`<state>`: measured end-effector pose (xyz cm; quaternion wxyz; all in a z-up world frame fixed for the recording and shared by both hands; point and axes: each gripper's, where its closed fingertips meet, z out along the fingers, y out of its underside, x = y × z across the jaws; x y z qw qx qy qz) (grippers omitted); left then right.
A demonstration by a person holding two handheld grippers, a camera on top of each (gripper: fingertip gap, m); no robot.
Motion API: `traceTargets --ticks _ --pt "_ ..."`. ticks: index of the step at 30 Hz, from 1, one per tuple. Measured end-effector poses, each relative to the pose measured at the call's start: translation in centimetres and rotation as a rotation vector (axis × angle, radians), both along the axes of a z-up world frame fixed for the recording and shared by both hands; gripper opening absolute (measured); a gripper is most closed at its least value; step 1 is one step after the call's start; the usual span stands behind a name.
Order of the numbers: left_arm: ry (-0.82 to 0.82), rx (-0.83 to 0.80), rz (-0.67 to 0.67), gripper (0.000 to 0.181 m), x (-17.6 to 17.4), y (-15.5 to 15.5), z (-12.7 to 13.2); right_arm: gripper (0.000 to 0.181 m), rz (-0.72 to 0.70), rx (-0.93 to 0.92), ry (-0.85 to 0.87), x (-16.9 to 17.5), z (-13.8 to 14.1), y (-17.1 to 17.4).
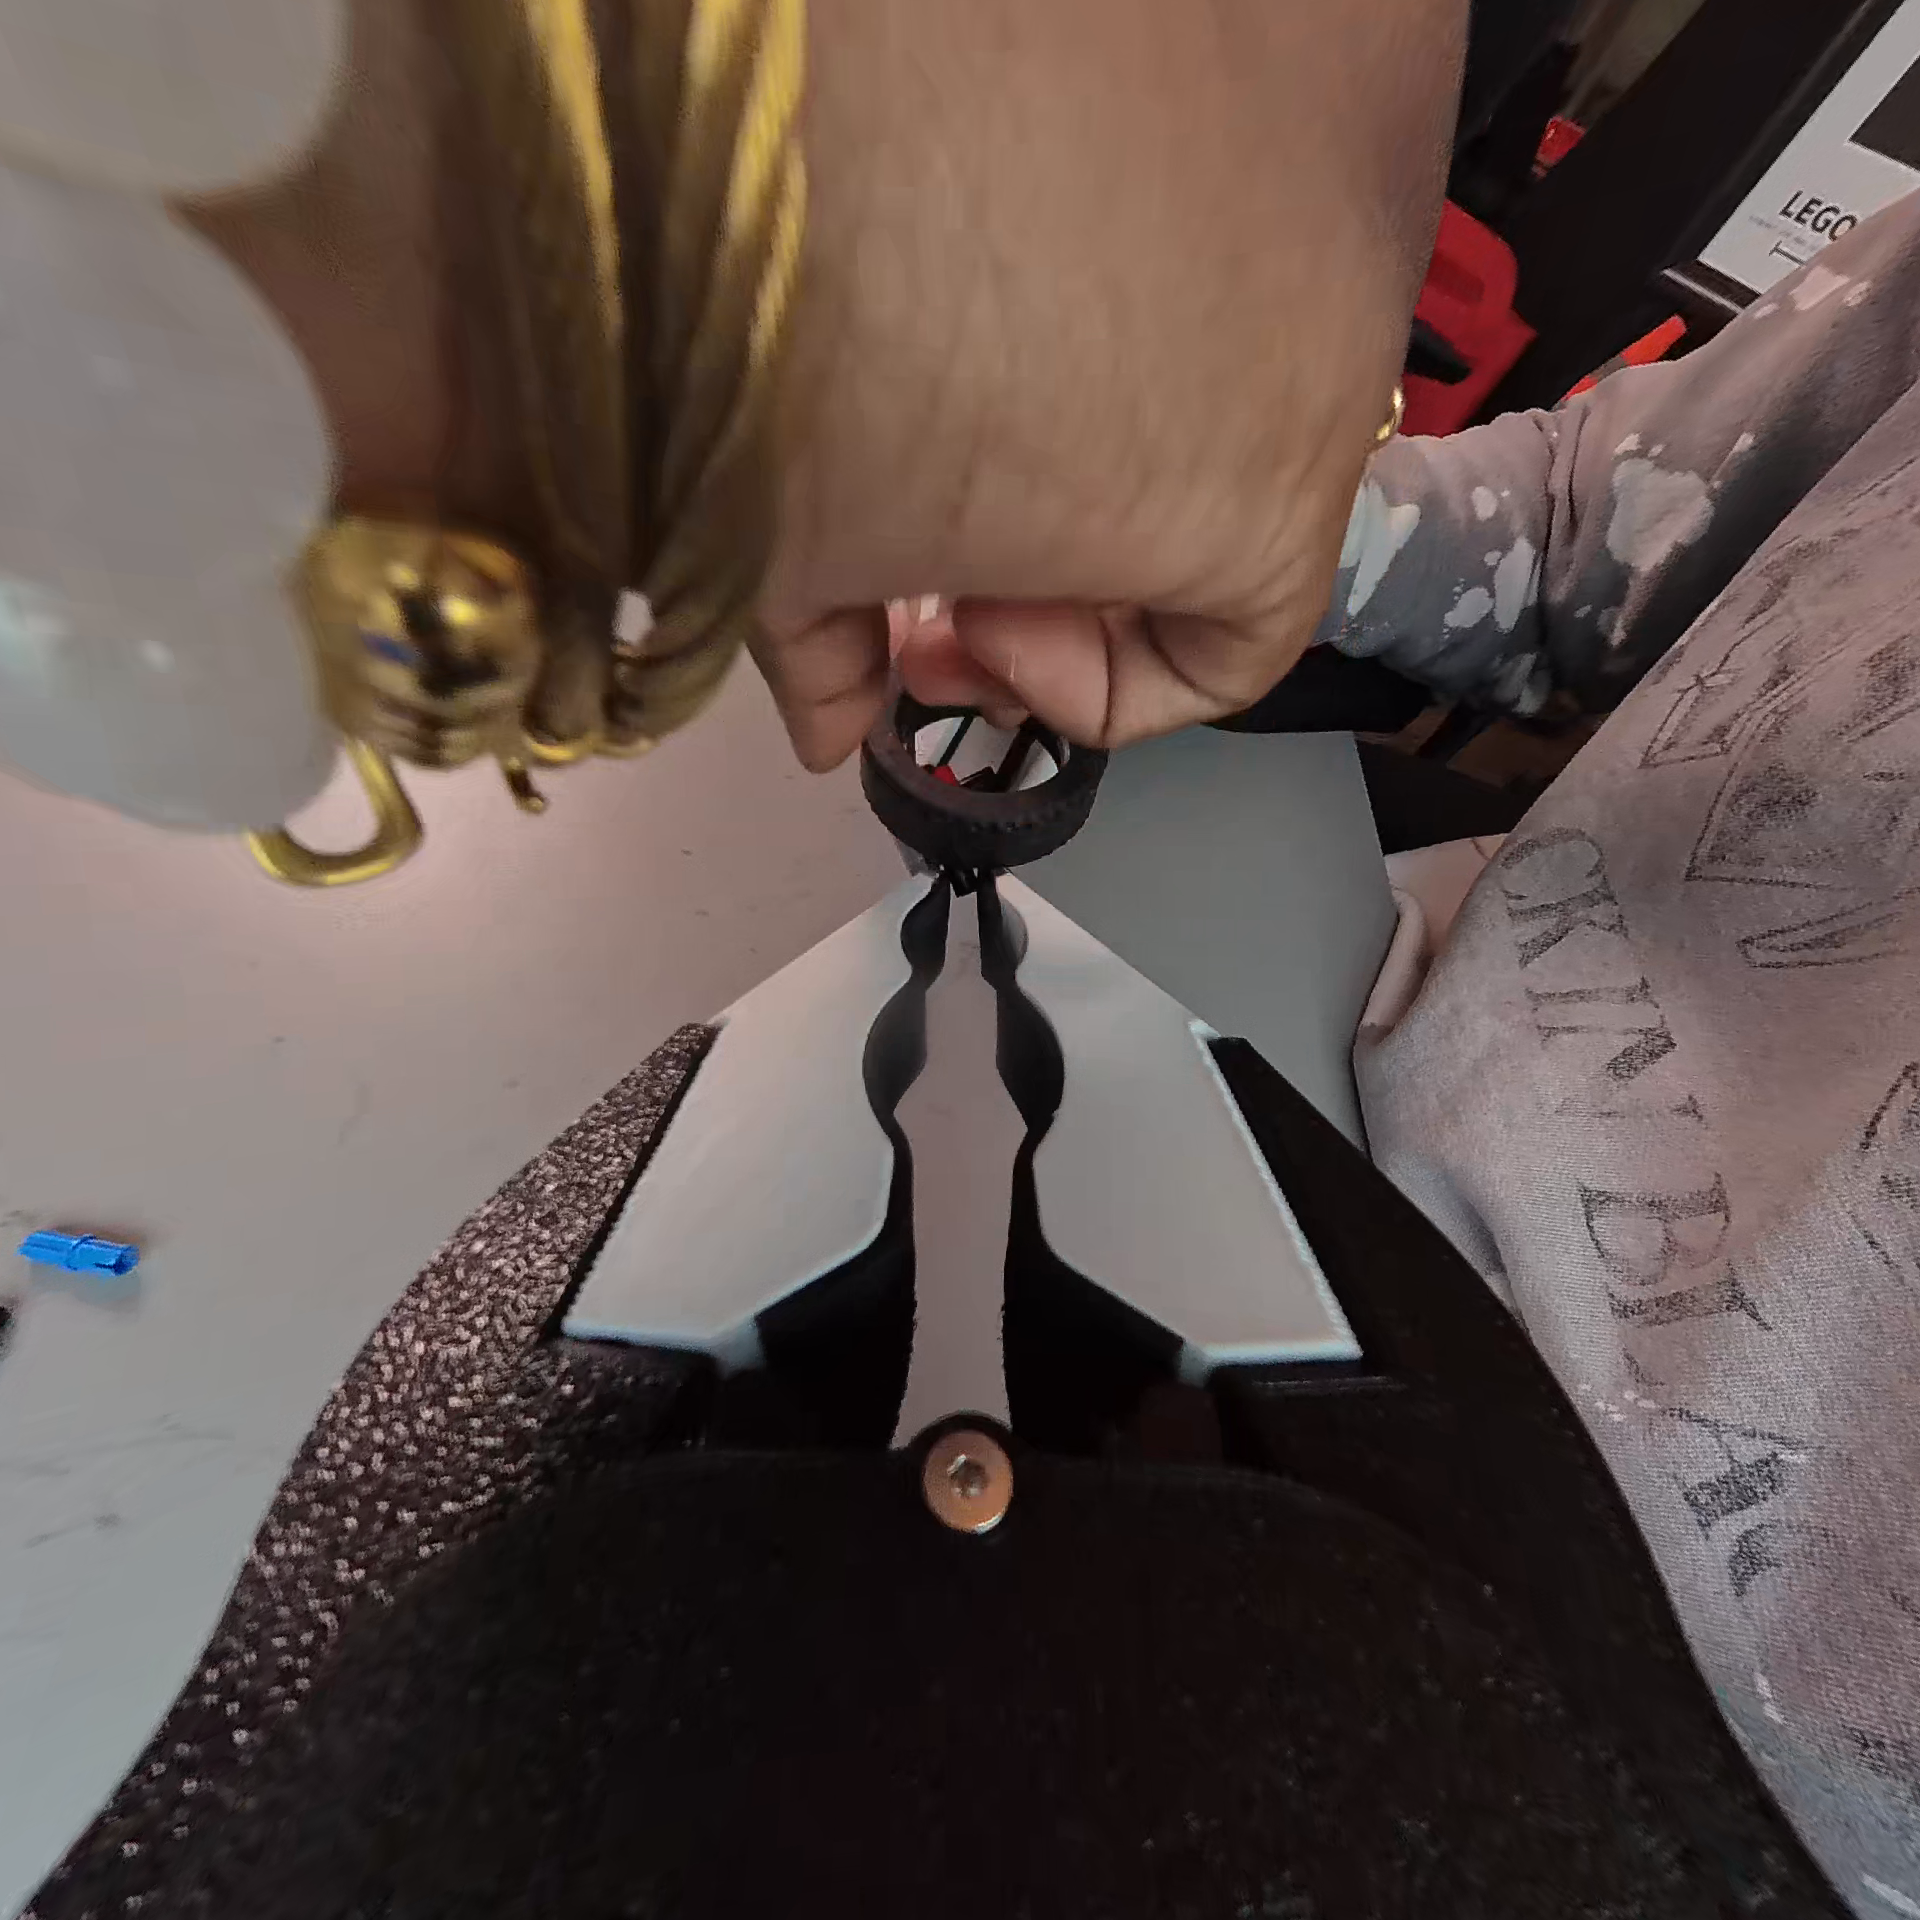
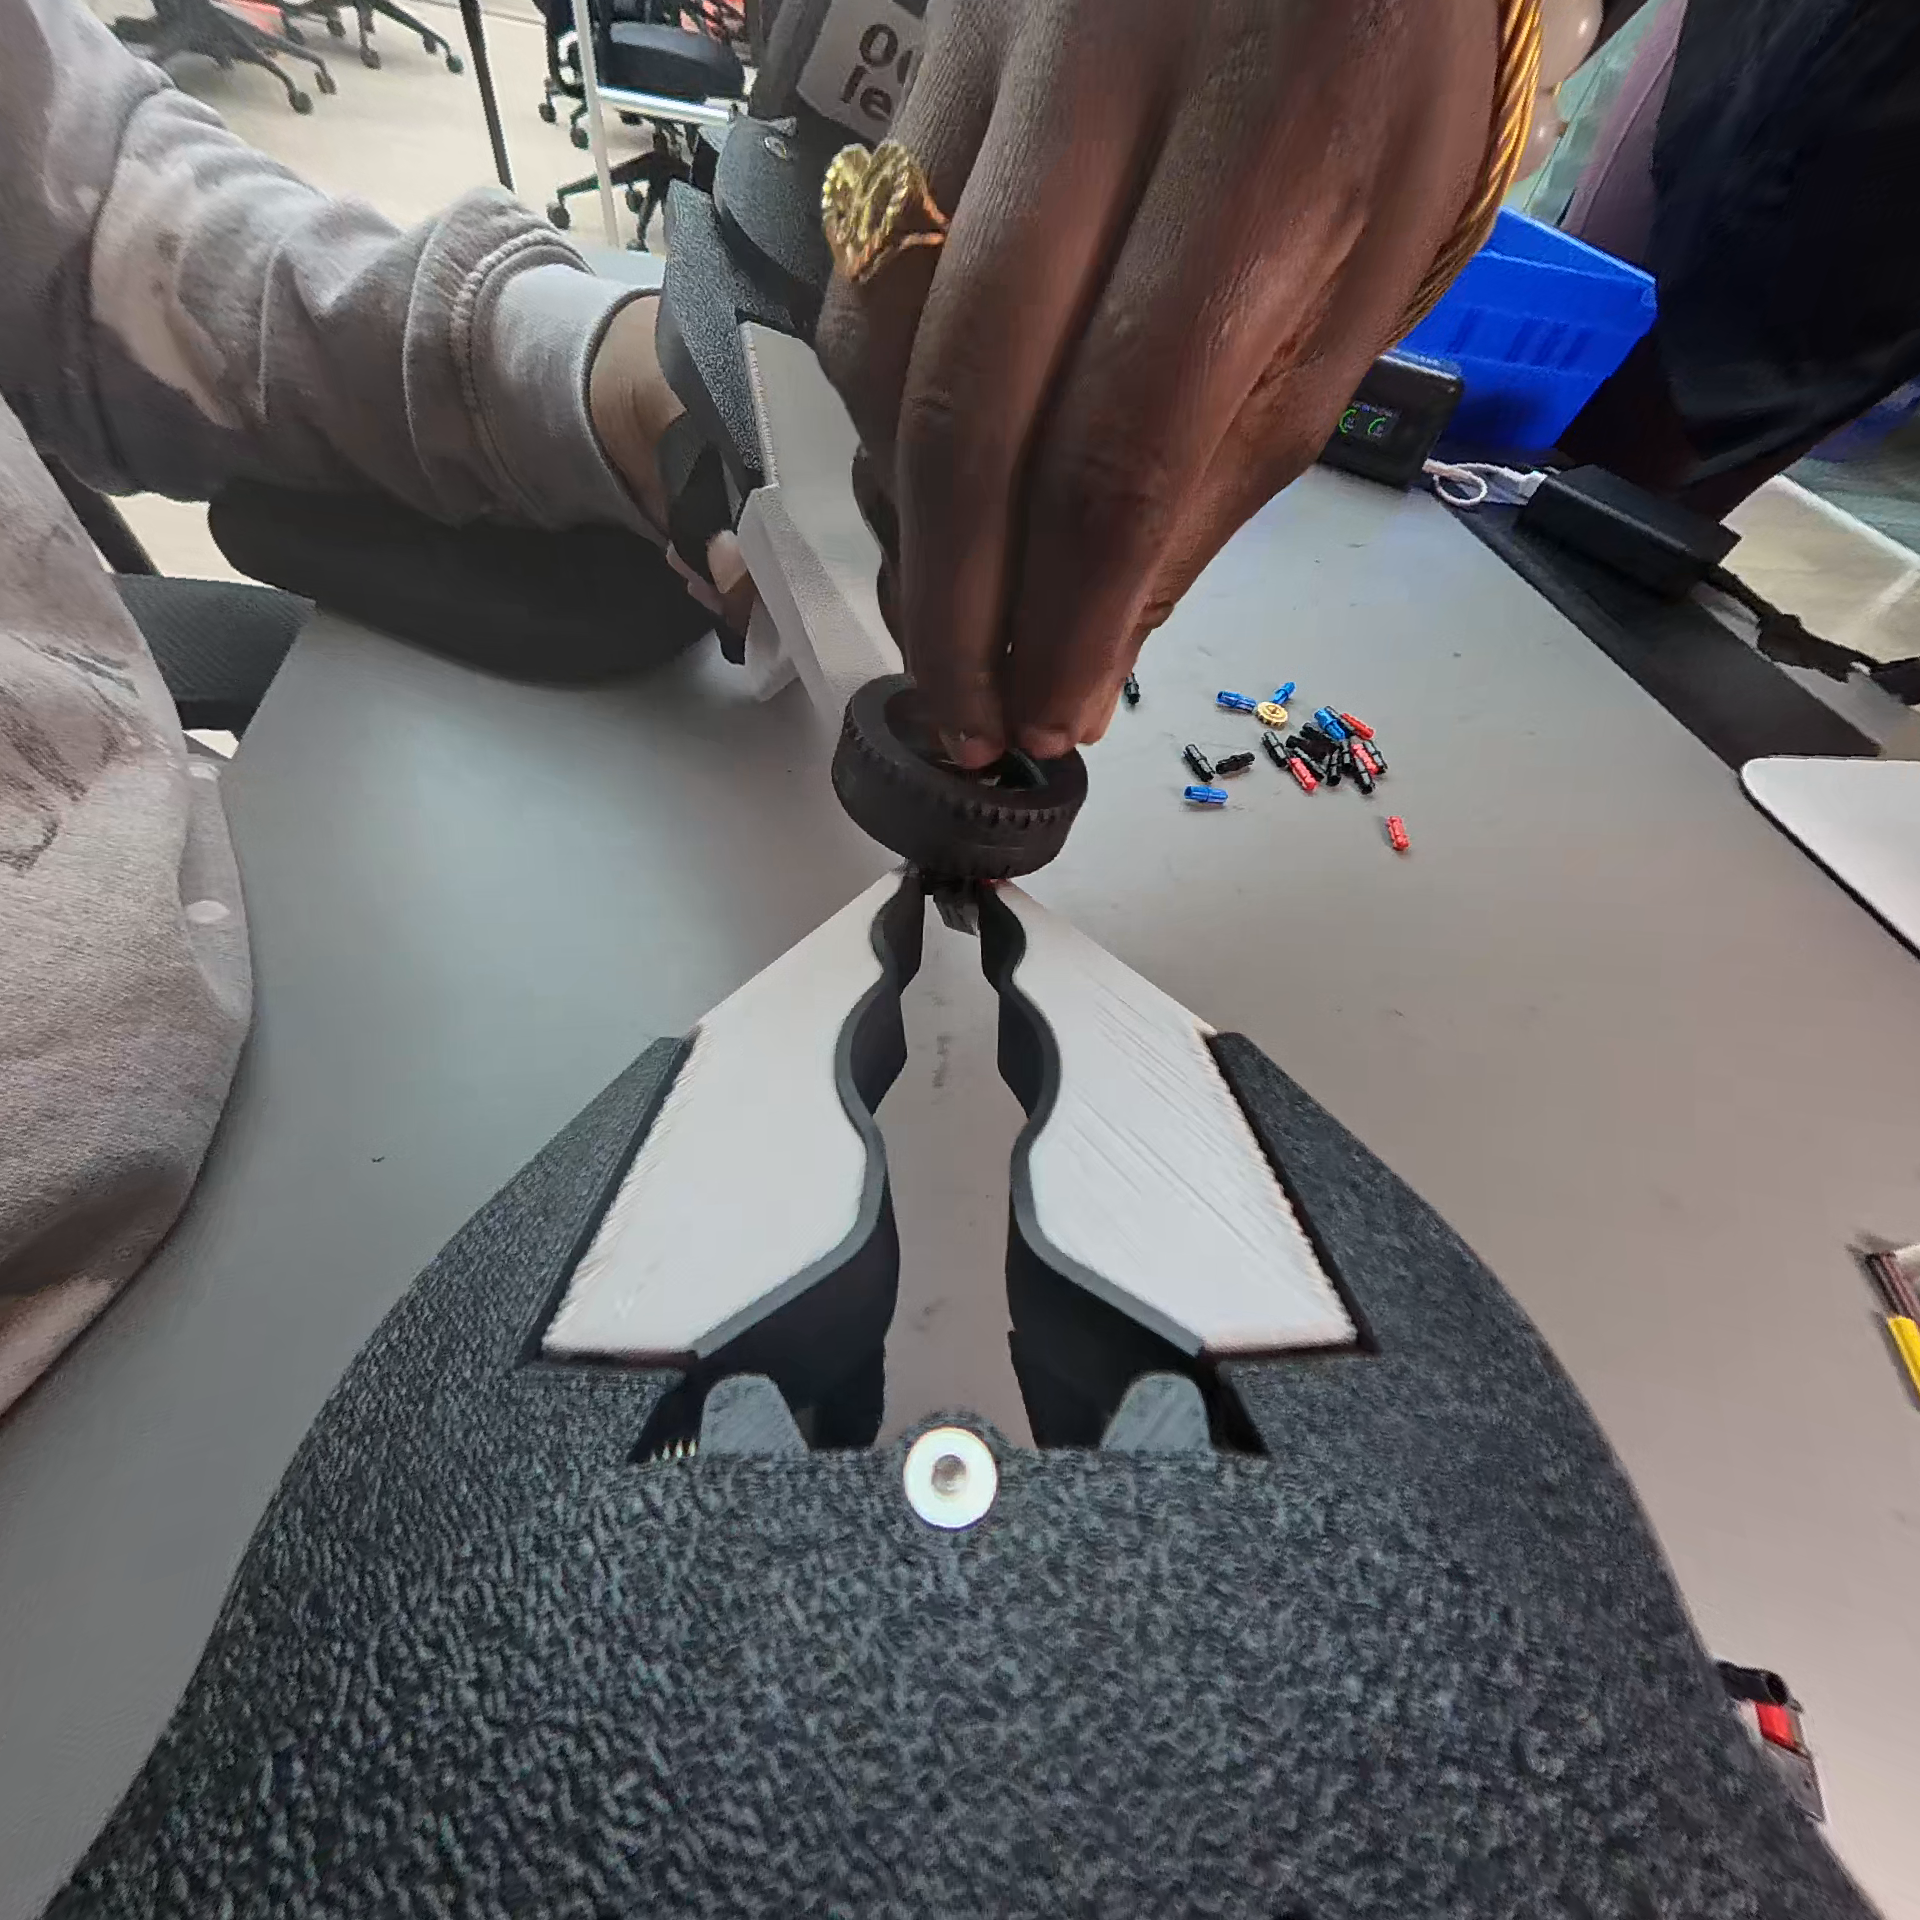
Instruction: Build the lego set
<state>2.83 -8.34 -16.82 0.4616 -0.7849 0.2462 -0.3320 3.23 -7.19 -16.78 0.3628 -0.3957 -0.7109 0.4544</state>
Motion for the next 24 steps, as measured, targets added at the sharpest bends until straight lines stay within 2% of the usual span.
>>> traceTargets --ticks 8,13,15,17,19,24 --pt "0.002 -0.042 0.014 0.003 -0.3 0.1 -0.1 0.008 -0.014 -0.012 0.004 -0.1 0.4 0.2" --pt "0.068 -0.043 0.009 0.002 -0.2 -0.1 -1.0 0.005 -0.034 -0.04 -0.008 -0.2 0.2 0.4" --pt "0.102 -0.01 -0.024 0.0 0.6 -0.5 -1.2 0.003 -0.053 -0.048 -0.004 -0.3 0.3 0.7" --pt "0.151 -0.013 -0.115 0.0 2.4 -1.7 -2.2 0.0 -0.148 -0.001 0.014 -0.5 0.3 2.7" --pt "0.208 -0.002 -0.124 0.0 2.8 -1.8 -2.7 0.0 -0.151 -0.044 0.031 -0.2 0.9 3.4" --pt "0.18 -0.025 -0.056 0.0 0.7 -1.0 -2.5 0.0 -0.111 -0.03 -0.007 0.5 -0.2 2.7"
